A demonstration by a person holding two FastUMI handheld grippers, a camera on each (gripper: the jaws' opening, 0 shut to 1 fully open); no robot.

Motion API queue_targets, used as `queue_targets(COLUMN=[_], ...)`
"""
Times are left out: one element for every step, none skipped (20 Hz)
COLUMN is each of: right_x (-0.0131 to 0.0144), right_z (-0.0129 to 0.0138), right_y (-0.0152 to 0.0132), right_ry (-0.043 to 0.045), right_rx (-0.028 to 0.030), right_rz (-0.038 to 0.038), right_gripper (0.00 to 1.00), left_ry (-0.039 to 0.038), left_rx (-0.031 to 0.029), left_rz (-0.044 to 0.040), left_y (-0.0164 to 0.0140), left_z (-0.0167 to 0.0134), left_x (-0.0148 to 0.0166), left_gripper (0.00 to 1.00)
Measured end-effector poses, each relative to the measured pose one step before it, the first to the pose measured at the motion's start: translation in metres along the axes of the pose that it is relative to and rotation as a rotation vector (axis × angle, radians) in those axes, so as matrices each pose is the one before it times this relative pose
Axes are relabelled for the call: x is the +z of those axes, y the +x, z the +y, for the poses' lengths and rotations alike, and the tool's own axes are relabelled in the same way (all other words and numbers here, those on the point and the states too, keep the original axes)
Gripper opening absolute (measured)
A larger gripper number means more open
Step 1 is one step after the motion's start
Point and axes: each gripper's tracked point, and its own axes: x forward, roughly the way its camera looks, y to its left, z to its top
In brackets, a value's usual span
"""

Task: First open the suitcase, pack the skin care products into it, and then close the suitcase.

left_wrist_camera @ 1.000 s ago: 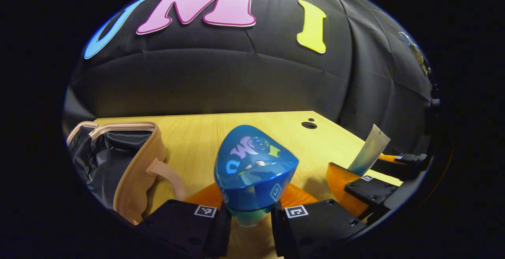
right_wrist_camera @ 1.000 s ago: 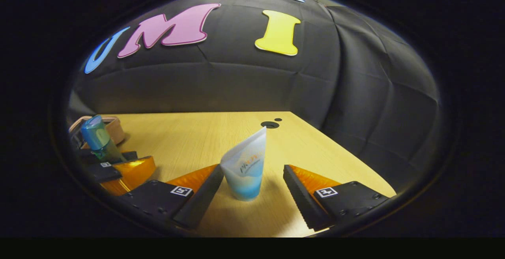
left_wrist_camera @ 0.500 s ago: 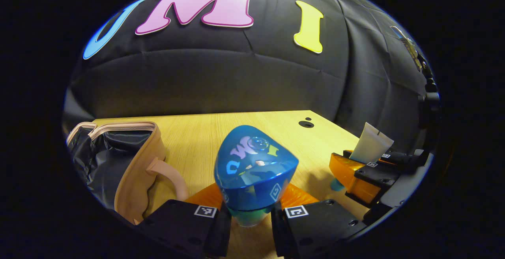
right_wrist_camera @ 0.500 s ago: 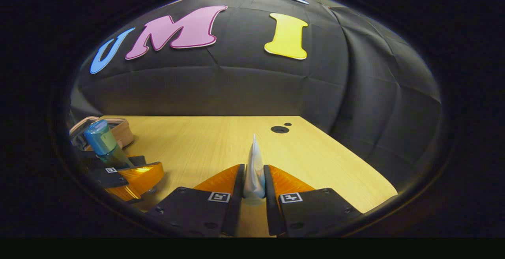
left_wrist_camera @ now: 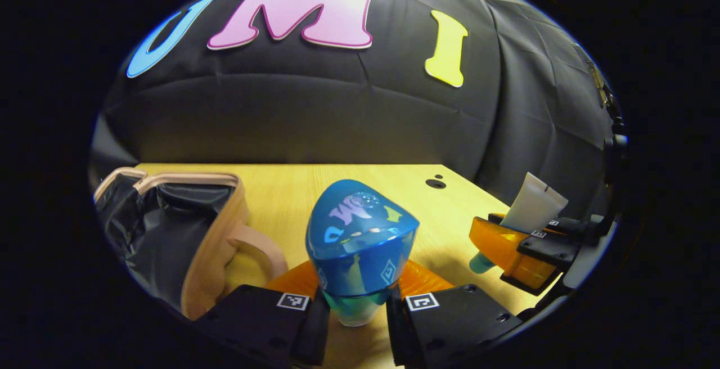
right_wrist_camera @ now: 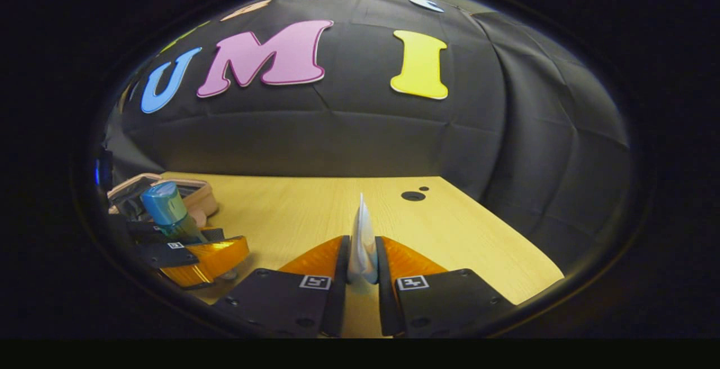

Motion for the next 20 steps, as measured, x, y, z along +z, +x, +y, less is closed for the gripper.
queue_targets(right_x=[0.0078,0.00899,0.01182,0.01406,0.01238,0.01352,0.00976,0.01169,0.00649,0.00212,0.0008,-0.00327,-0.00716,-0.00419,-0.00399,-0.00151,-0.00073,-0.00186,-0.00034,0.00226], right_z=[0.00363,0.00496,0.00934,0.01389,0.01653,0.02024,0.02512,0.03279,0.02187,0.01303,0.01328,0.0147,0.01395,0.00881,0.00671,0.00427,0.00274,0.00357,0.00352,-0.00089], right_y=[-0.00476,-0.00417,-0.00646,-0.0069,-0.00413,-0.00232,-0.00172,-0.00305,-0.00174,-0.0007,-0.00006,-0.00067,-0.00095,-0.00022,0.00046,-0.00024,0.00093,0.00038,0.00024,-0.00058], right_ry=[0.00168,0.00217,0.00685,0.00543,-0.0024,-0.00814,-0.01344,-0.01087,-0.00896,-0.00509,0.00016,0.01139,0.01913,0.00928,0.00288,0.00187,0.00435,0.00772,0.00863,0.00532], right_rx=[0.00798,0.00983,0.01794,0.02241,0.02918,0.03241,0.03981,0.05238,0.03296,0.02176,0.02315,0.0278,0.02942,0.01979,0.01869,0.01427,0.01046,0.01561,0.02359,0.00583], right_rz=[-0.01212,-0.01212,-0.01796,-0.01829,-0.01702,-0.02427,-0.01052,-0.02335,-0.01574,-0.0088,-0.00577,0.00461,0.01321,0.01042,0.00962,0.00386,0.00357,0.00482,0.00869,-0.00499], right_gripper=[0.32,0.32,0.27,0.27,0.27,0.27,0.22,0.27,0.28,0.27,0.27,0.31,0.31,0.27,0.27,0.22,0.22,0.27,0.22,0.22], left_ry=[-0.00095,-0.00233,-0.00075,-0.0031,-0.00672,-0.01564,-0.0185,0.00614,0.01621,0.00715,0.00716,0.00263,-0.00282,0.00203,0.00126,0.00149,-0.00901,-0.01438,-0.01493,0.0081], left_rx=[0.00303,0.00745,0.00856,0.0131,0.02208,0.03654,0.03608,0.0313,0.02113,0.00851,-0.00414,-0.00559,-0.01412,-0.01659,-0.00171,-0.01419,-0.00461,-0.01406,-0.00457,0.00914], left_rz=[-0.01576,-0.01452,-0.00999,-0.01671,-0.01241,0.00172,0.02092,0.05951,0.05745,0.04851,0.04948,0.06866,0.06672,0.06076,0.046,0.04604,0.03639,0.05942,0.07711,0.05985], left_y=[-0.00604,-0.01048,-0.00906,-0.012,-0.01358,-0.01504,-0.00897,-0.0027,0.00171,0.00125,0.00304,0.00564,0.00504,0.0066,0.00469,0.00202,0.00431,0.00736,0.01377,0.00561], left_z=[0.00341,0.00848,0.0084,0.01263,0.01978,0.03079,0.03696,0.0368,0.02865,0.01903,0.01385,0.01348,0.00816,0.00321,0.00226,-0.0021,-0.00063,-0.00087,0.00267,0.00099], left_x=[0.00878,0.01422,0.01134,0.01479,0.01485,0.01276,0.00758,-0.0072,-0.00861,-0.00927,-0.01021,-0.01285,-0.01253,-0.00995,-0.0063,-0.00564,-0.0036,-0.00606,-0.00698,-0.00354], left_gripper=[0.48,0.47,0.44,0.47,0.47,0.47,0.47,0.47,0.47,0.47,0.47,0.48,0.48,0.48,0.48,0.48,0.44,0.48,0.48,0.48])
